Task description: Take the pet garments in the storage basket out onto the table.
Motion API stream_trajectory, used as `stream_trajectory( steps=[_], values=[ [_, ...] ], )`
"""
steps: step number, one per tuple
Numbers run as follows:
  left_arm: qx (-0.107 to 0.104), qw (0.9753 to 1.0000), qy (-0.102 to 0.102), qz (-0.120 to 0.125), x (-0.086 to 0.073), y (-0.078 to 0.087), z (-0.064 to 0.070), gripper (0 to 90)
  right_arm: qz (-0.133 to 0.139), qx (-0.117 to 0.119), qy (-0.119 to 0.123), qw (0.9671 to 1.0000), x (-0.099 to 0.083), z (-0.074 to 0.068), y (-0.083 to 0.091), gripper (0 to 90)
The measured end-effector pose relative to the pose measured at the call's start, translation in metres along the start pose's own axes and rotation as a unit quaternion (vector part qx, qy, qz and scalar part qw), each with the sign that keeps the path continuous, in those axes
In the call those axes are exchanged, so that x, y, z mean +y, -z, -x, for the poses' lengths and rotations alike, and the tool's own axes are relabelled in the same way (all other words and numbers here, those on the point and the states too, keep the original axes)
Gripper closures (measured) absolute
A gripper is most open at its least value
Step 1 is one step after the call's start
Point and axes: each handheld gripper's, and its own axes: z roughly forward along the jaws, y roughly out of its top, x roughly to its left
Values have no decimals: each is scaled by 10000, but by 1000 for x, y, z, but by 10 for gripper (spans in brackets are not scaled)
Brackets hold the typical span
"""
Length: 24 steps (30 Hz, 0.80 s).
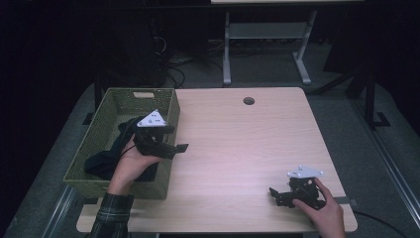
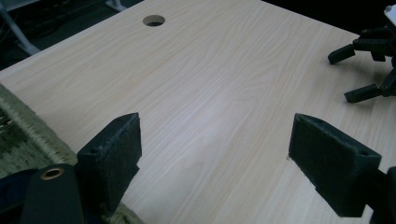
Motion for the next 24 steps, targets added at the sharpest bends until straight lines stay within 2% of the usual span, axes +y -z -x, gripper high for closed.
stream_trajectory(
  steps=[14,24],
  values=[
    [294,9994,174,-43,-13,20,-20,264,-6,-2,-6,10000,0,0,0,5],
    [493,9981,349,-94,-25,35,-37,405,-3,-3,0,10000,0,0,0,4]
  ],
)
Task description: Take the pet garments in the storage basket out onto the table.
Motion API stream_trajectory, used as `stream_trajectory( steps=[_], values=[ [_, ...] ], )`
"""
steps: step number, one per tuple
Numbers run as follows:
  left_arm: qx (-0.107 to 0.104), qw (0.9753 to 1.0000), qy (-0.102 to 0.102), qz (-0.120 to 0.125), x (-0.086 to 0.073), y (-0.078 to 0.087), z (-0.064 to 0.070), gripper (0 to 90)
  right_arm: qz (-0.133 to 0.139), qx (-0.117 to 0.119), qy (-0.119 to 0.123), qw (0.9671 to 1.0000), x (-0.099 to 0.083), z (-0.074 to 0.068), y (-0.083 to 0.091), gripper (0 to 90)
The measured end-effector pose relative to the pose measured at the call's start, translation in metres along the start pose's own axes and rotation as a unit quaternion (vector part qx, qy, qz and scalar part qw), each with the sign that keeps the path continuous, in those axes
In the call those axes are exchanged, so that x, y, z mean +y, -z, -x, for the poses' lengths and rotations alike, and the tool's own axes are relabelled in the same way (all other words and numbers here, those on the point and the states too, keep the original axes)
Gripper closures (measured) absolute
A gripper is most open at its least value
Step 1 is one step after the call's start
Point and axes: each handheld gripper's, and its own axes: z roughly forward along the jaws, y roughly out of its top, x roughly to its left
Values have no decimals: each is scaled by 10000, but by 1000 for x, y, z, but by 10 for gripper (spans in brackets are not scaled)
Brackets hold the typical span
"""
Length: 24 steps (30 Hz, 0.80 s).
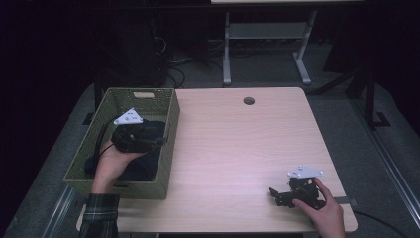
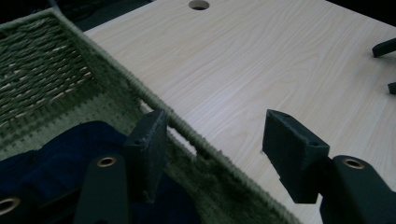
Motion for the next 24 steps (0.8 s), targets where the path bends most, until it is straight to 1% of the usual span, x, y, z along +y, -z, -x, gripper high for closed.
stream_trajectory(
  steps=[4,5,6,7,9,10,11,13,17,20,24],
  values=[
    [114,9999,34,-66,-5,4,-7,436,0,0,-1,10000,0,0,0,5],
    [138,9998,4,-111,-6,5,-9,442,-4,2,-6,10000,0,0,0,4],
    [158,9998,53,-115,-7,5,-10,450,-2,0,-4,10000,0,0,0,4],
    [174,9997,25,-145,-9,5,-12,458,-1,0,0,10000,0,0,0,5],
    [217,9996,85,-154,-11,6,-15,470,0,-1,0,10000,0,0,0,4],
    [254,9995,36,-206,-13,7,-17,477,1,0,1,10000,0,0,0,4],
    [275,9993,88,-222,-14,7,-19,482,0,0,-1,10000,0,0,0,4],
    [330,9991,90,-248,-17,9,-23,486,0,0,0,10000,0,0,0,5],
    [478,9982,136,-323,-22,12,-31,489,0,5,2,10000,0,0,0,5],
    [573,9975,208,-349,-27,12,-37,491,0,0,-1,10000,0,0,0,4],
    [694,9962,247,-470,-33,12,-45,492,-2,1,-4,10000,0,0,0,5]
  ],
)
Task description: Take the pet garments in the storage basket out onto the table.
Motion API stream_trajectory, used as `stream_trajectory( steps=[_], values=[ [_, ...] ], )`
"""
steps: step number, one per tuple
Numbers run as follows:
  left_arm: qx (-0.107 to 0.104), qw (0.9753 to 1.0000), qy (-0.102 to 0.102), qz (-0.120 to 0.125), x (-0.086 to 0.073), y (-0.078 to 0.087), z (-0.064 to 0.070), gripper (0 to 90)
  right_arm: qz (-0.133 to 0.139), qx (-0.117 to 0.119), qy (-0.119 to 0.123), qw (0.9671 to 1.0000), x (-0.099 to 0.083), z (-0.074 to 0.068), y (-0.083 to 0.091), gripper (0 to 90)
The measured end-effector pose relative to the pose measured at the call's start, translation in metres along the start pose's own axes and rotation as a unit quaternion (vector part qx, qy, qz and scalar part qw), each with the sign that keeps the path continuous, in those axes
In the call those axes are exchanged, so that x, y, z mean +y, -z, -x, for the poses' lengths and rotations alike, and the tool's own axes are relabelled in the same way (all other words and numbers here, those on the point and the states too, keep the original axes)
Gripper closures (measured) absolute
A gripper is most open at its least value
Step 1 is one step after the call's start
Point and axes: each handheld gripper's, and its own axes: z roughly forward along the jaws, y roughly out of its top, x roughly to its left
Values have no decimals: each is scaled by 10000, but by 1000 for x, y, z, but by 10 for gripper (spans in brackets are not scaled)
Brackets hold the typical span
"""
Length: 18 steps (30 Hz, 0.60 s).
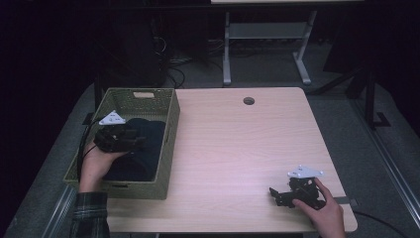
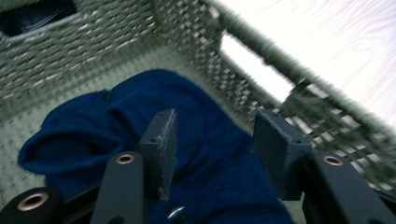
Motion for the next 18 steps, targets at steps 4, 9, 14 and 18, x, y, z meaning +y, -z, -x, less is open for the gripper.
stream_trajectory(
  steps=[4,9,14,18],
  values=[
    [70,9999,-29,-155,-5,-5,-6,491,2,-3,5,10000,0,0,0,5],
    [119,9995,-17,-276,-10,-11,-12,482,2,-1,4,10000,0,0,0,4],
    [161,9991,90,-380,-16,-15,-17,471,1,0,3,10000,0,0,0,5],
    [140,9986,135,-500,-21,-21,-21,442,2,0,4,10000,0,0,0,4]
  ],
)
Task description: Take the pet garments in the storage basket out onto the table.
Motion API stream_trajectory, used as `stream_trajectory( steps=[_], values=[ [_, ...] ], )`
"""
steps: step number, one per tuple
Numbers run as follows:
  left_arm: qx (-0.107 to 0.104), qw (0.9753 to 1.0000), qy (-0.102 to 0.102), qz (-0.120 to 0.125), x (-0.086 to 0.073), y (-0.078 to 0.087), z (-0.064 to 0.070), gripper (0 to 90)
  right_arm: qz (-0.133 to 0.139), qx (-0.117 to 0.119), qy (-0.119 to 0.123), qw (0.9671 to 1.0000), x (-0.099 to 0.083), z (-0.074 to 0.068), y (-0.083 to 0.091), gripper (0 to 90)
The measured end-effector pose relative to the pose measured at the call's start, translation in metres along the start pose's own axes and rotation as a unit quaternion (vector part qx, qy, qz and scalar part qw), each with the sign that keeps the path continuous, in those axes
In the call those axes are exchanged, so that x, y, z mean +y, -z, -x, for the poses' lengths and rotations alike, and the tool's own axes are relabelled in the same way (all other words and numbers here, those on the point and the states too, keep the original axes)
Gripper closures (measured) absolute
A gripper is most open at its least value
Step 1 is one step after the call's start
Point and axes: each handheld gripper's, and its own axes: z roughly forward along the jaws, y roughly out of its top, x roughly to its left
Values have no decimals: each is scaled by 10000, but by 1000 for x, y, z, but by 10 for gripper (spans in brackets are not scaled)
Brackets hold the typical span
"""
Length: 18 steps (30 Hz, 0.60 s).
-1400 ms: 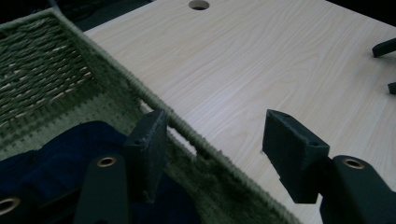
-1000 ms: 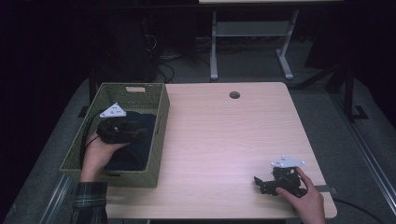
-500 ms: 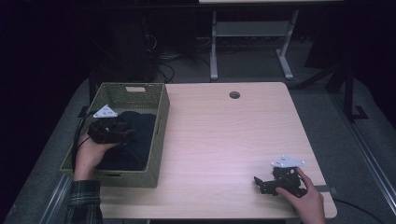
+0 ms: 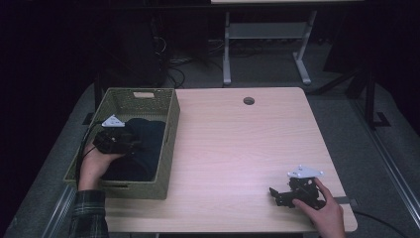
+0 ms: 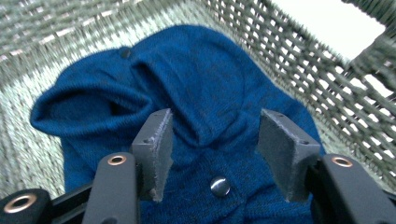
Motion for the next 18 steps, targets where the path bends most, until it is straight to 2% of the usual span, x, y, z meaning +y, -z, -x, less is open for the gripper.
stream_trajectory(
  steps=[5,7,18],
  values=[
    [-12,9997,21,-236,-2,-6,-2,391,1,-1,1,10000,0,0,0,5],
    [-28,9997,48,-248,-4,-9,-2,372,1,0,2,10000,0,0,0,4],
    [-91,9979,228,-591,-12,-13,-10,354,-1,0,-4,10000,0,0,0,4]
  ],
)
